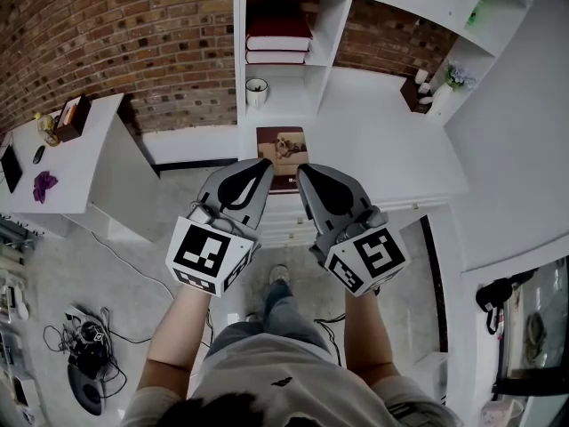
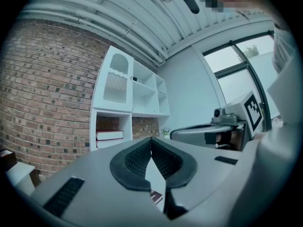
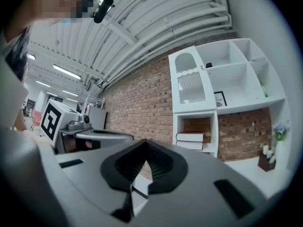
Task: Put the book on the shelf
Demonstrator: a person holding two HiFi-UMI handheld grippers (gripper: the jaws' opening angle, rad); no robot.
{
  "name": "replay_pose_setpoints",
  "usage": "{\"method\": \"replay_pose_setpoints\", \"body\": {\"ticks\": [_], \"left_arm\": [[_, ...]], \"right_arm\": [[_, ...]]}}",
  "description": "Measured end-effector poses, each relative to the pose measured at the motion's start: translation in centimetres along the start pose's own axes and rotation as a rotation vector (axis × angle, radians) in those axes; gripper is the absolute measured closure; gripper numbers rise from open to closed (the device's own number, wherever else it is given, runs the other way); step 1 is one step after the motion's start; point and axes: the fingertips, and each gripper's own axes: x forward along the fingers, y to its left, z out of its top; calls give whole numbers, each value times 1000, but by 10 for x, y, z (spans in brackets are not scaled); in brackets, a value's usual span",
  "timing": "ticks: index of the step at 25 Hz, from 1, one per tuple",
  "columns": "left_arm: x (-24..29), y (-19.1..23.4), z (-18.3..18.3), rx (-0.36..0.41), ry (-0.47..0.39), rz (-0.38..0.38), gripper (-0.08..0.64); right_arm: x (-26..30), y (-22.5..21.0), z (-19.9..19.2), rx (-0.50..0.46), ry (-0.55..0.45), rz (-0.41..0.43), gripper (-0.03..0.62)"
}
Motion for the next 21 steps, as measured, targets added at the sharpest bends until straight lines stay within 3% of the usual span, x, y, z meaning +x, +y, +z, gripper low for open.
{"method": "replay_pose_setpoints", "body": {"ticks": [21], "left_arm": [[-26, -12, 2, 9, -1, -5, 546]], "right_arm": [[-13, 25, 2, 9, -10, 7, 583]]}}
